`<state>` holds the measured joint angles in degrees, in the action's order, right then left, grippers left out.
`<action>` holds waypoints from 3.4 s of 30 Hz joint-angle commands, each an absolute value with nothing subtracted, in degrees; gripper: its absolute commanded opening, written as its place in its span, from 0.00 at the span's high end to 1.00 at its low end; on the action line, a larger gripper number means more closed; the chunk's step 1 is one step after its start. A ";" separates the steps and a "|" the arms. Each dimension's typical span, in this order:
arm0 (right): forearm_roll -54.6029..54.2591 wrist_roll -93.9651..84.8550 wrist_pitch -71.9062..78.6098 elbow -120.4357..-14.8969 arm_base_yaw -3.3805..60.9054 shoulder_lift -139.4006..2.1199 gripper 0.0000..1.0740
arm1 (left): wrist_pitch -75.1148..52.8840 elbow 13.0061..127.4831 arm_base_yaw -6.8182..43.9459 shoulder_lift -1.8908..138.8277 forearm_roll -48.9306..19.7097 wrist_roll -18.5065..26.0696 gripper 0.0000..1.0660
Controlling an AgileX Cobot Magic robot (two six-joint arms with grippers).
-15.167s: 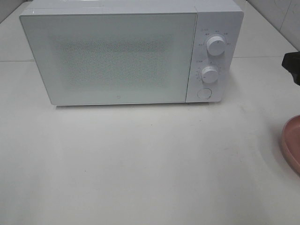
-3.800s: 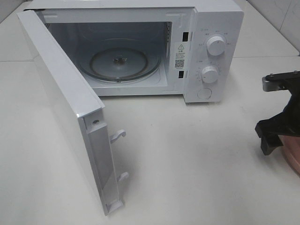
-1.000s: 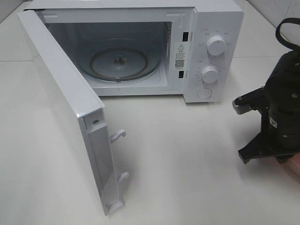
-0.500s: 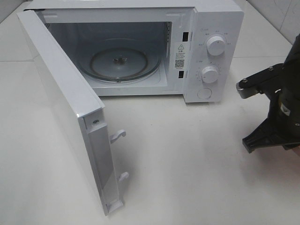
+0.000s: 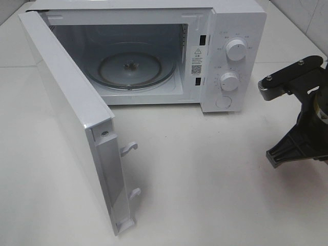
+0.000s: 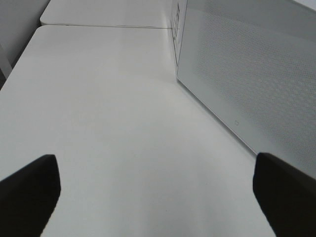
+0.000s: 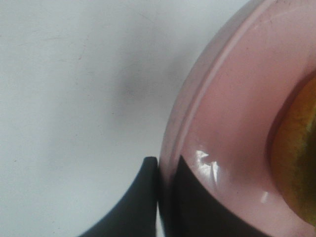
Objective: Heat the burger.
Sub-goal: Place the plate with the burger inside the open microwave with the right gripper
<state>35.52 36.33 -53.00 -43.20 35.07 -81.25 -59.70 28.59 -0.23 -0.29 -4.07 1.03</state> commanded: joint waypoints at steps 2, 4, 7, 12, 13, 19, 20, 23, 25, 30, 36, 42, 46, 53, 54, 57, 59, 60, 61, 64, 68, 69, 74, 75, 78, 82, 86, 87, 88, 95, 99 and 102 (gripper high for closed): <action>36.33 33.06 -55.81 -42.91 40.16 -80.62 1.00 | -59.42 28.42 -0.46 -1.43 -4.13 1.03 0.08; 36.10 33.06 -56.04 -42.91 40.79 -80.62 1.00 | -59.42 28.42 -0.46 -1.43 -4.13 1.03 0.08; 36.04 33.00 -57.07 -42.91 44.23 -80.62 1.00 | -59.42 28.42 -0.46 -1.43 -4.13 1.03 0.08; 36.04 31.86 -58.21 -42.91 47.04 -80.62 1.00 | -59.42 28.42 -0.46 -1.43 -4.13 1.03 0.08; 36.04 31.17 -58.84 -42.91 48.30 -80.62 1.00 | -59.42 28.42 -0.46 -1.43 -4.13 1.03 0.08; 36.27 30.42 -59.01 -42.91 50.82 -80.62 1.00 | -59.42 28.42 -0.46 -1.43 -4.13 1.03 0.08; 36.33 30.08 -59.01 -42.91 51.34 -80.62 1.00 | -59.42 28.42 -0.46 -1.43 -4.13 1.03 0.08; 36.44 26.70 -58.61 -42.91 53.17 -80.62 1.00 | -59.42 28.42 -0.46 -1.43 -4.13 1.03 0.08; 36.44 25.50 -58.61 -42.91 53.69 -80.62 1.00 | -59.42 28.42 -0.46 -1.43 -4.13 1.03 0.08; 36.44 19.88 -58.21 -42.91 55.41 -80.62 1.00 | -59.42 28.42 -0.46 -1.43 -4.13 1.03 0.08; 38.39 14.95 -57.98 -42.91 55.58 -80.62 1.00 | -59.42 28.42 -0.46 -1.43 -4.13 1.03 0.08; 40.97 11.57 -56.21 -42.91 55.58 -80.62 1.00 | -59.42 28.42 -0.46 -1.43 -4.13 1.03 0.08; 41.25 7.79 -53.74 -42.91 55.58 -80.62 1.00 | -59.42 28.42 -0.46 -1.43 -4.13 1.03 0.08; 42.40 -2.64 -46.58 -42.91 55.58 -80.62 0.99 | -59.42 28.42 -0.46 -1.43 -4.13 1.03 0.08; 42.40 -2.64 -46.58 -42.91 55.58 -80.62 0.99 | -59.42 28.42 -0.46 -1.43 -4.13 1.03 0.08; 42.57 -5.50 -44.06 -42.91 55.58 -80.62 0.98 | -59.42 28.42 -0.46 -1.43 -4.13 1.03 0.08; 42.69 -8.31 -42.00 -42.91 55.58 -80.62 0.98 | -59.42 28.42 -0.46 -1.43 -4.13 1.03 0.08; 42.69 -8.31 -42.00 -42.91 55.58 -80.62 0.98 | -59.42 28.42 -0.46 -1.43 -4.13 1.03 0.08; 43.20 -9.63 -40.57 -42.91 55.58 -80.62 0.98 | -59.42 28.42 -0.46 -1.43 -4.13 1.03 0.08; 44.58 -11.52 -38.62 -42.91 55.58 -80.62 0.98 | -59.42 28.42 -0.46 -1.43 -4.13 1.03 0.08; 45.32 -15.07 -34.78 -42.91 55.58 -80.62 0.97 | -59.42 28.42 -0.46 -1.43 -4.13 1.03 0.08; 45.32 -15.07 -34.78 -42.91 55.58 -80.62 0.97 | -59.42 28.42 -0.46 -1.43 -4.13 1.03 0.08; 45.26 -18.79 -31.40 -42.91 55.58 -80.62 0.96 | -59.42 28.42 -0.46 -1.43 -4.13 1.03 0.08; 45.26 -20.86 -30.02 -42.91 55.29 -80.62 0.96 | -59.42 28.42 -0.46 -1.43 -4.13 1.03 0.08; 44.46 -24.12 -28.48 -42.91 53.69 -80.62 0.96 | -59.42 28.42 -0.46 -1.43 -4.13 1.03 0.08; 42.63 -28.48 -26.13 -42.91 51.28 -80.62 0.96 | -59.42 28.42 -0.46 -1.43 -4.13 1.03 0.08; 38.73 -36.67 -21.66 -42.91 47.73 -80.62 0.95 | -59.42 28.42 -0.46 -1.43 -4.13 1.03 0.08; 36.73 -39.71 -20.17 -42.91 46.35 -80.62 0.95 | -59.42 28.42 -0.46 -1.43 -4.13 1.03 0.08; 36.73 -39.71 -20.17 -42.91 46.35 -80.62 0.95 | -59.42 28.42 -0.46 -1.43 -4.13 1.03 0.08; 30.37 -55.06 -18.56 -42.91 41.71 -80.62 0.95 | -59.42 28.42 -0.46 -1.43 -4.13 1.03 0.08; 25.78 -60.28 -17.07 -42.91 40.39 -80.62 0.94 | -59.42 28.42 -0.46 -1.43 -4.13 1.03 0.08; 20.28 -69.44 -16.04 -42.91 40.11 -80.62 0.94 | -59.42 28.42 -0.46 -1.43 -4.13 1.03 0.08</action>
<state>22.17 -64.06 -20.40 -42.51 40.39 -81.13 -59.70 28.59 -0.23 -0.29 -4.07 1.03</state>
